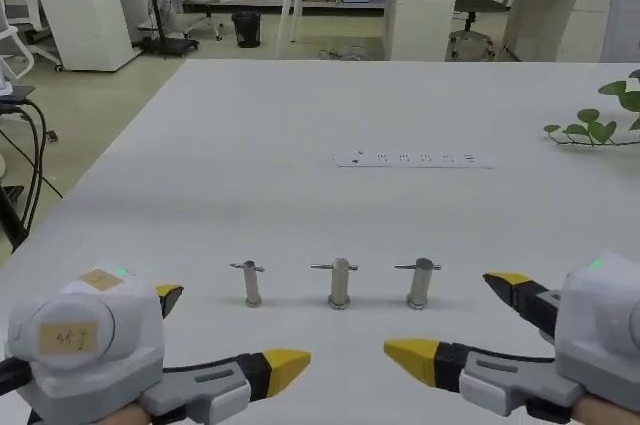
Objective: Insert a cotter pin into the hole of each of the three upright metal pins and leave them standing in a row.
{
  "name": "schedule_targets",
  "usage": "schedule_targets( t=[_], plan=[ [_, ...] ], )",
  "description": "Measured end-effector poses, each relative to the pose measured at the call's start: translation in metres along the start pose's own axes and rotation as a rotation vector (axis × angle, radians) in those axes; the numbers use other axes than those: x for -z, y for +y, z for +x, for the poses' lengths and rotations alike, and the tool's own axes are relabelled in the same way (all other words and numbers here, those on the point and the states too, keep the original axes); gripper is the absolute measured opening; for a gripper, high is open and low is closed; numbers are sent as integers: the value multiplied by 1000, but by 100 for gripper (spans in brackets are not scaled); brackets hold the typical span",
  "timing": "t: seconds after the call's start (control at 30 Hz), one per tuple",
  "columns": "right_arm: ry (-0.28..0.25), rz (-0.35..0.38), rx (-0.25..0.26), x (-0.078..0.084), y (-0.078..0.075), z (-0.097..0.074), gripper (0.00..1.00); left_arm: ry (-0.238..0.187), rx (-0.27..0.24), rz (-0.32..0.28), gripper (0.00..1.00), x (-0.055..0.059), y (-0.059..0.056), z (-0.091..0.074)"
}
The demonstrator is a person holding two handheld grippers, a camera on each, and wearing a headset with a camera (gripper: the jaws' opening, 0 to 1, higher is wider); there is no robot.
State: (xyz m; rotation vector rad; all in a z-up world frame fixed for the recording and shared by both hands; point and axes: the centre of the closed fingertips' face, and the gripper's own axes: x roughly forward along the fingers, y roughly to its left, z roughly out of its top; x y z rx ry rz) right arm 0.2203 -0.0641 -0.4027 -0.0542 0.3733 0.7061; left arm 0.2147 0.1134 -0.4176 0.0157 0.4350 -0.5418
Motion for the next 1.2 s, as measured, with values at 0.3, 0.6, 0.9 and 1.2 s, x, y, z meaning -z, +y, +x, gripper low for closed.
schedule_targets(
  t=[0.3,0.6,0.9,1.2],
  plan=[
    [12,-5,1,2,-1,1,89,3,2,-4,99,1,1,1],
    [9,-3,3,3,-1,1,88,-6,1,-8,99,0,1,1],
    [13,2,16,4,-3,1,86,-4,6,-5,98,-1,0,2],
    [23,2,14,6,-3,1,85,-5,4,-7,98,-1,1,2]
  ],
)
